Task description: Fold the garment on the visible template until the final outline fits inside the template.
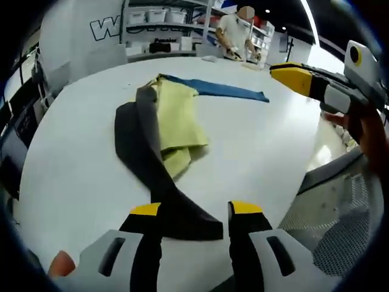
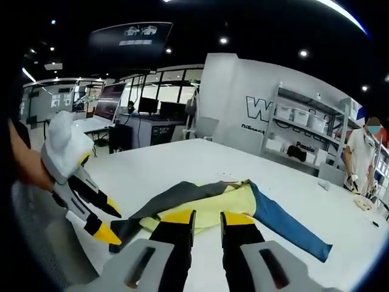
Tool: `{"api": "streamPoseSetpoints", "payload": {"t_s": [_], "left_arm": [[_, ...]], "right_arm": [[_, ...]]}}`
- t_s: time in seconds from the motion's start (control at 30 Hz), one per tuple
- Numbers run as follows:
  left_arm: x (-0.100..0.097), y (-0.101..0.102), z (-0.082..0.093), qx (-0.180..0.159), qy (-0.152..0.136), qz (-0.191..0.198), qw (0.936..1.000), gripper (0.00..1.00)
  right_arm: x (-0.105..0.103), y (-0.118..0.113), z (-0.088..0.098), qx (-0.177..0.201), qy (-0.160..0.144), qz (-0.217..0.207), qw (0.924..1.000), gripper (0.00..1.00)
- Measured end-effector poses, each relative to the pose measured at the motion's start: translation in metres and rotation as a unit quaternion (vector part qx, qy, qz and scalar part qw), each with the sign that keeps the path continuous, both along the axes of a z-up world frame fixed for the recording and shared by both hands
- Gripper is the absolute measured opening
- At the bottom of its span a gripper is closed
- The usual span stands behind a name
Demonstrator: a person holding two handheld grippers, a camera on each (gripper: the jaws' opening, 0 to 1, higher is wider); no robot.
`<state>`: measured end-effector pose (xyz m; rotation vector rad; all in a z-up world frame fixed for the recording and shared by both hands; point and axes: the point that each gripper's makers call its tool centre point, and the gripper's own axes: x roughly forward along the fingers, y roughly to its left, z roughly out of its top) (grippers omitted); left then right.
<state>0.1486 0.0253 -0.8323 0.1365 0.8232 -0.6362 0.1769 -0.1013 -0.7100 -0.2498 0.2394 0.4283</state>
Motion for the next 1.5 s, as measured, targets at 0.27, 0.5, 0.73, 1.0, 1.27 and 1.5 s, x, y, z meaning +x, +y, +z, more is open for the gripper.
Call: {"api": "streamPoseSetpoints", "payload": {"t_s": [0.27,0.5,0.73,1.0,1.27,1.5], "left_arm": [[0.013,0.001,-0.008,0.003,0.008,0.030,0.9995,0.30],[0.015,0.000,-0.021,0.022,0.023,0.029,0.9991,0.20],[0.017,0.008,-0.020,0.035,0.016,0.027,0.9989,0.00],[0.019,0.017,-0.011,0.033,0.004,0.033,0.9989,0.00],[0.024,0.023,0.000,0.013,-0.005,0.044,0.9989,0.00],[0.029,0.025,0.010,-0.008,-0.017,0.055,0.9983,0.00]], "right_arm": [[0.002,-0.001,-0.001,0.002,0.001,0.003,1.0000,0.14],[0.001,0.003,-0.002,0.001,0.003,0.009,1.0000,0.14],[0.002,0.001,-0.003,0.005,0.006,0.007,0.9999,0.14],[0.002,0.004,-0.015,0.007,0.036,0.017,0.9992,0.15],[0.018,0.014,-0.046,-0.009,0.102,0.051,0.9934,0.14],[0.039,0.015,-0.089,-0.041,0.158,0.061,0.9847,0.13]]}}
